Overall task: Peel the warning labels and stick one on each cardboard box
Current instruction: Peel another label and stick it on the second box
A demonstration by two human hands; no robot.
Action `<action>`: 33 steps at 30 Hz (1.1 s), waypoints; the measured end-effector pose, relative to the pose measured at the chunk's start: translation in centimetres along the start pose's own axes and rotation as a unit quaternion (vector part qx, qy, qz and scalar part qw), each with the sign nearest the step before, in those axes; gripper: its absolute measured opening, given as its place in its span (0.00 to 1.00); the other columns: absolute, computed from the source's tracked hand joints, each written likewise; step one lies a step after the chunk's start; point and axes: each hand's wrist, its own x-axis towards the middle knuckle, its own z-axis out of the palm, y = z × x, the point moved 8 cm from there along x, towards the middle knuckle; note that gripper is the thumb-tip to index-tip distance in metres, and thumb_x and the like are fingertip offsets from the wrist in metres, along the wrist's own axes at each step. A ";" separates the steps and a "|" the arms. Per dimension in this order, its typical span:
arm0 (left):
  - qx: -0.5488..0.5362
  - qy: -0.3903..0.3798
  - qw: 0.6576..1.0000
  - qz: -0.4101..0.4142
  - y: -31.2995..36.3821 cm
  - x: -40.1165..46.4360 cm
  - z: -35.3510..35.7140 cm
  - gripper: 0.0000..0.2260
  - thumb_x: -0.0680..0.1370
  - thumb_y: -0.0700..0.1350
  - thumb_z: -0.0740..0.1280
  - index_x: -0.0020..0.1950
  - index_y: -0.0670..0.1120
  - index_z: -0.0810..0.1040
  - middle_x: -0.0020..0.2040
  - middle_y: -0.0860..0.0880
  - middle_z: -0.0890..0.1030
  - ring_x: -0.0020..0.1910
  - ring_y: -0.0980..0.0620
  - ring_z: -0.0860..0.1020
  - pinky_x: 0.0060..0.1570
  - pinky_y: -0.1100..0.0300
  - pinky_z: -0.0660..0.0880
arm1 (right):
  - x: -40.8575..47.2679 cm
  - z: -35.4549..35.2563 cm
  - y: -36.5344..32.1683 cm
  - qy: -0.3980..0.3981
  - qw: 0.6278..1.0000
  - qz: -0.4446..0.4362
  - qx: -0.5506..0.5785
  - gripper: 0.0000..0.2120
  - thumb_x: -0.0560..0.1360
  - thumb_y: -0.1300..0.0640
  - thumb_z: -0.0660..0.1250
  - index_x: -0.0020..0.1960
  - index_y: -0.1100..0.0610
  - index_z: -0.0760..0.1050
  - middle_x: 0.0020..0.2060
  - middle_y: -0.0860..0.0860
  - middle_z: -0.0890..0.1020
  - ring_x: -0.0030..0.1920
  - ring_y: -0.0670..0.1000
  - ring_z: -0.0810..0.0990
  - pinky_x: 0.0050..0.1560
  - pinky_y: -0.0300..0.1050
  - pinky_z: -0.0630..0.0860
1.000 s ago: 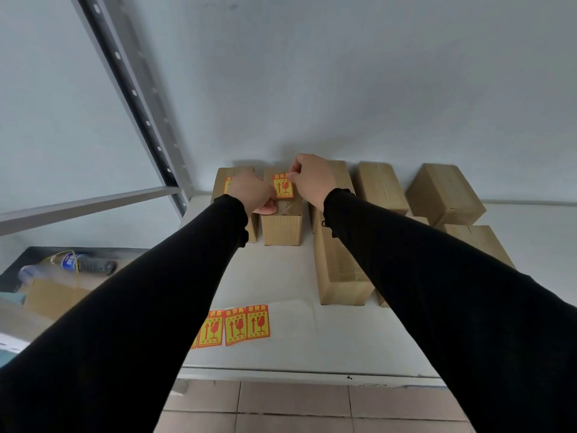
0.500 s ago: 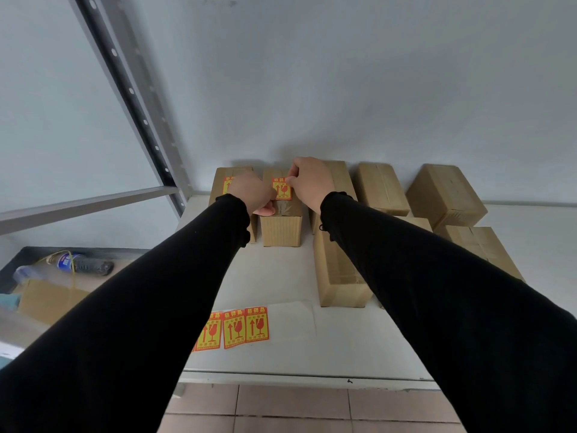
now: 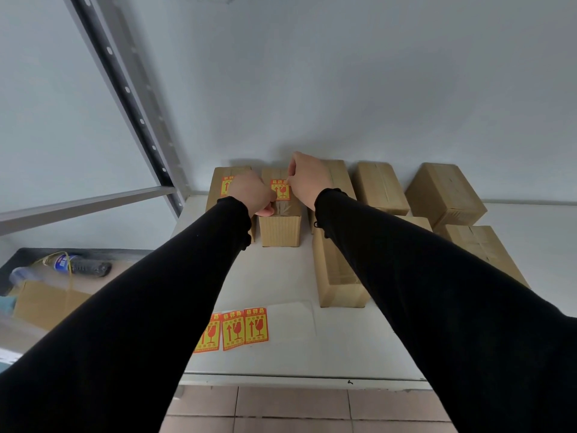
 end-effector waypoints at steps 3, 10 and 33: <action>0.043 0.010 0.999 0.019 0.3 -0.1 -0.2 0.09 0.75 0.37 0.68 0.37 0.44 0.71 0.40 0.42 0.83 0.42 0.47 0.82 0.55 0.49 0.81 | -0.1 0.0 -0.1 -0.012 1.000 -0.009 -0.009 0.08 0.80 0.65 0.60 0.48 0.55 0.74 0.45 0.50 0.78 0.46 0.50 0.75 0.41 0.40 0.69; 0.041 -0.001 0.997 0.070 1.2 0.0 -0.5 0.11 0.77 0.36 0.68 0.58 0.43 0.76 0.41 0.44 0.83 0.42 0.44 0.85 0.47 0.48 0.83 | -0.7 -0.1 -0.5 -0.083 0.993 -0.068 -0.051 0.08 0.80 0.56 0.67 0.58 0.56 0.81 0.54 0.51 0.81 0.53 0.52 0.80 0.52 0.43 0.75; 0.152 0.072 0.965 0.202 -0.1 -6.3 -4.8 0.09 0.77 0.40 0.65 0.53 0.50 0.82 0.47 0.54 0.78 0.49 0.52 0.78 0.47 0.60 0.72 | -9.6 -5.9 -1.7 -0.048 0.988 -0.131 -0.069 0.12 0.81 0.53 0.63 0.63 0.50 0.78 0.59 0.48 0.78 0.60 0.48 0.76 0.61 0.44 0.72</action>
